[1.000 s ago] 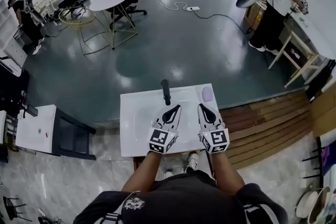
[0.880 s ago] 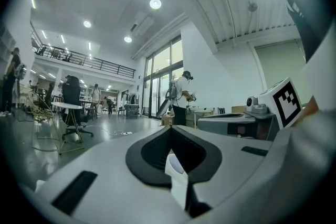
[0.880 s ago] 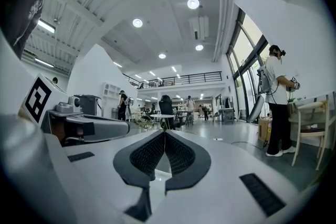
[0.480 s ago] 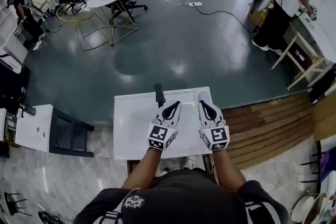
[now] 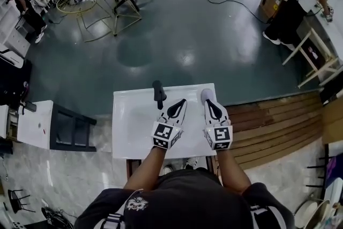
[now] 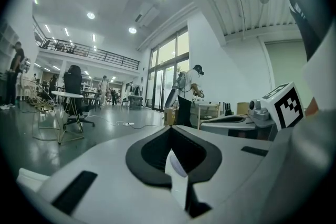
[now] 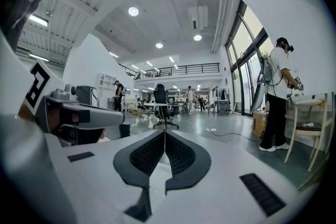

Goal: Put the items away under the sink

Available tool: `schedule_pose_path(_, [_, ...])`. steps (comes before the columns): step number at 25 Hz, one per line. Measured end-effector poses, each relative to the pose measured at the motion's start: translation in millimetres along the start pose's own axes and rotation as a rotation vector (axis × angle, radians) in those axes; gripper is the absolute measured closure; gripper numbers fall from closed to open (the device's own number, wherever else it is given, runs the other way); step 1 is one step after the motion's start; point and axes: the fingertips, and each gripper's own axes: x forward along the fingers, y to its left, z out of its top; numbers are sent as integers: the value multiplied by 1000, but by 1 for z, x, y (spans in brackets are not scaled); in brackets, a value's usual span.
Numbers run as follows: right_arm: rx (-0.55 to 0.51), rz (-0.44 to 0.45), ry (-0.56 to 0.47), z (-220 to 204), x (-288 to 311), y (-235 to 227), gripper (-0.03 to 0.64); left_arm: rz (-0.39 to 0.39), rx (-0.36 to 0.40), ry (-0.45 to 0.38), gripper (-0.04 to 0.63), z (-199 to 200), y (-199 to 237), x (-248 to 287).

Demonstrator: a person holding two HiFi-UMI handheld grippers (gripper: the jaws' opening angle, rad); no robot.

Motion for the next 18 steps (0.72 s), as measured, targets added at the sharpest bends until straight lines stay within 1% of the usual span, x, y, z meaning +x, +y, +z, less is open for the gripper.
schedule_pose_path(6, [-14,-20,84,-30,14,-19,589,18,-38,31,595,-17,-5,15])
schedule_pose_path(8, [-9,-21,110,-39,20,-21,568,17,-47,42,595,-23,-4,17])
schedule_pose_path(9, [-2,-19,128,-45,23,-22,527,18,-49,48,595,-26,-4,18])
schedule_pose_path(11, [21,-11,169,-57,29,-26,413,20,-46,61,595,-31,-3,21])
schedule_pose_path(15, [54,15,258,-83,37,-30,315,19,-38,83,595,-39,-5,26])
schedule_pose_path(18, [70,39,305,-97,45,-29,243,28,-52,87,595,-43,-3,28])
